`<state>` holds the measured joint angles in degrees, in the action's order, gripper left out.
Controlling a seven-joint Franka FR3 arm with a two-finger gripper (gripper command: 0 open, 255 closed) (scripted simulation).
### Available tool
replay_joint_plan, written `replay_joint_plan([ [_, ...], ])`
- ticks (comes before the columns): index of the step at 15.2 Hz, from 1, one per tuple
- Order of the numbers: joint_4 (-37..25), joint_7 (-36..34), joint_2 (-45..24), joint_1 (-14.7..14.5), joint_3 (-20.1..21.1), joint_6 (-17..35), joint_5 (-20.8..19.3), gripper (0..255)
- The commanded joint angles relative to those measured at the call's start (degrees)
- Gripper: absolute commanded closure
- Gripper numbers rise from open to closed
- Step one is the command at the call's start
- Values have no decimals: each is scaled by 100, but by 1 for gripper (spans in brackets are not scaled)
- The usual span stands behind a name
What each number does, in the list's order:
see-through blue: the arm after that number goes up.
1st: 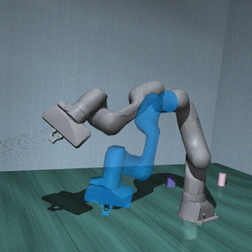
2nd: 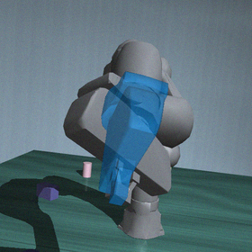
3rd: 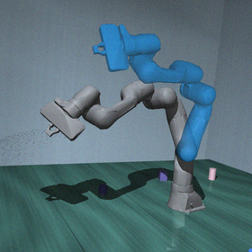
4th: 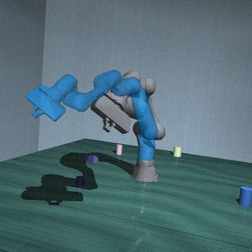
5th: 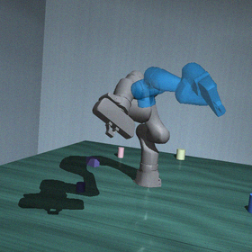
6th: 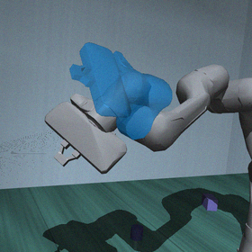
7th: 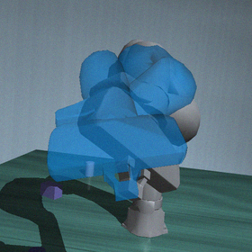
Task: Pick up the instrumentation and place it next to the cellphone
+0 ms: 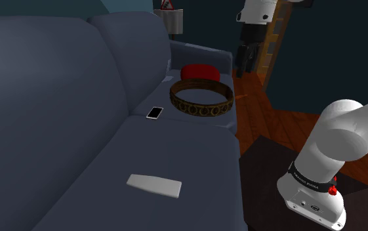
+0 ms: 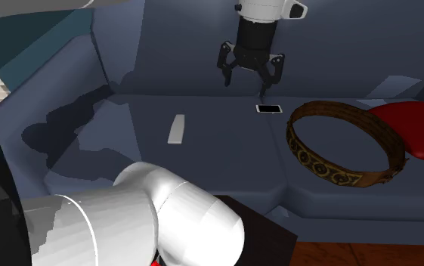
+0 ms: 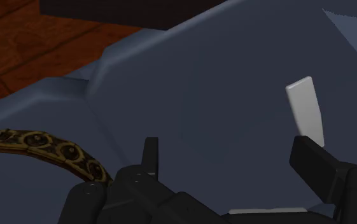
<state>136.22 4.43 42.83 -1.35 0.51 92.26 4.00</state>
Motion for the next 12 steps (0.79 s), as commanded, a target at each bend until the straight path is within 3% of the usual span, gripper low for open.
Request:
replay_joint_plan([
  [1, 0, 0, 0, 0, 0, 0, 0, 0],
  [12, 579, -327, -1130, -566, 906, 1817, 426, 0],
])
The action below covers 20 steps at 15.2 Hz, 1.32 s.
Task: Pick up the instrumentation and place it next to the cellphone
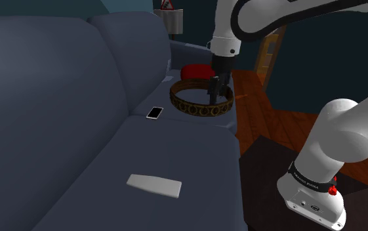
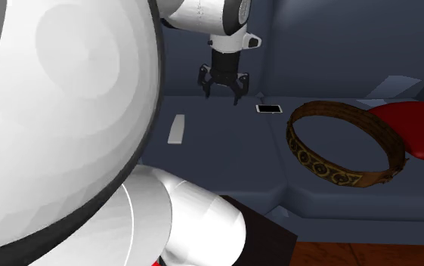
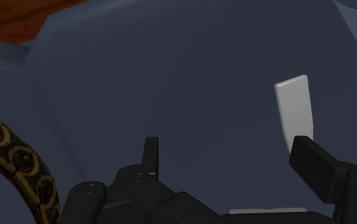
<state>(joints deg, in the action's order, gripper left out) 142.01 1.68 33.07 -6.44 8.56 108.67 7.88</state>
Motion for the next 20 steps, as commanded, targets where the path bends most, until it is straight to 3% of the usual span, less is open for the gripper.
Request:
replay_joint_plan([
  [1, 13, -85, -297, -102, 186, 342, 60, 0],
  [11, -218, -555, -2018, -439, 1027, 1909, -56, 0],
  [20, -969, -1426, -3902, -747, 1534, 2958, -1042, 0],
])
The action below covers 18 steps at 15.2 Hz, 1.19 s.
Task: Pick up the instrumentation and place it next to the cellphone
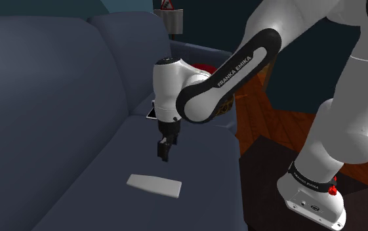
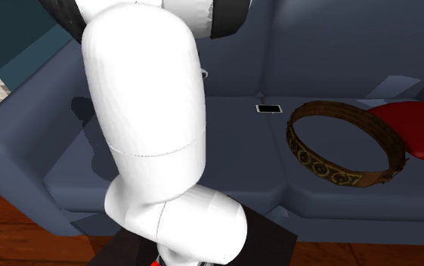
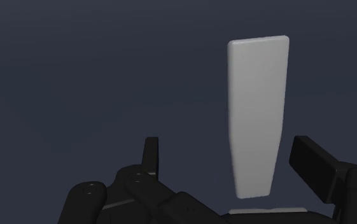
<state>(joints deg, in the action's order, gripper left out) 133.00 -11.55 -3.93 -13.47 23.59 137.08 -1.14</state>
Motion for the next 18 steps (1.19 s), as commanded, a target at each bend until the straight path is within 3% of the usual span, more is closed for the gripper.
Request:
replay_joint_plan([
  [1, -183, -222, -421, -109, 43, 197, -297, 0],
  [8, -1163, -949, -1917, -775, -115, 543, -1326, 0],
  [18, -1218, -1153, -2419, -949, -340, 965, -1627, 0],
])
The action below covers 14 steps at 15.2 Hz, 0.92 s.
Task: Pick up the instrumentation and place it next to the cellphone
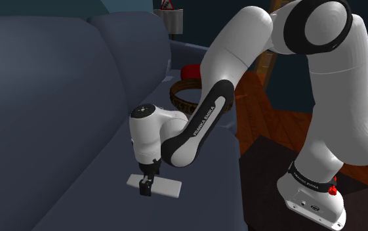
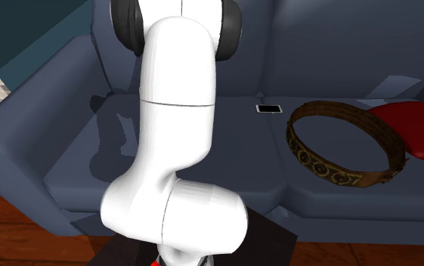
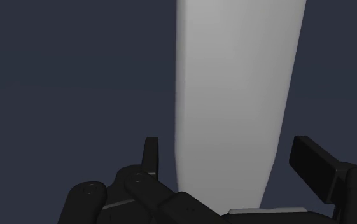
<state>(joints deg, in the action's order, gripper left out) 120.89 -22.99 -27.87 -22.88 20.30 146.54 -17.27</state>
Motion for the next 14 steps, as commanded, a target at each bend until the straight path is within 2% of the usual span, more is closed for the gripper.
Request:
replay_joint_plan([
  [1, -8, -9, -24, -9, -11, 19, -14, 0],
  [6, -8, -9, -23, -9, -11, 18, -14, 0],
  [7, -8, -9, -23, -9, -11, 18, -14, 255],
  [14, -9, -9, -24, -9, -11, 18, -14, 255],
])
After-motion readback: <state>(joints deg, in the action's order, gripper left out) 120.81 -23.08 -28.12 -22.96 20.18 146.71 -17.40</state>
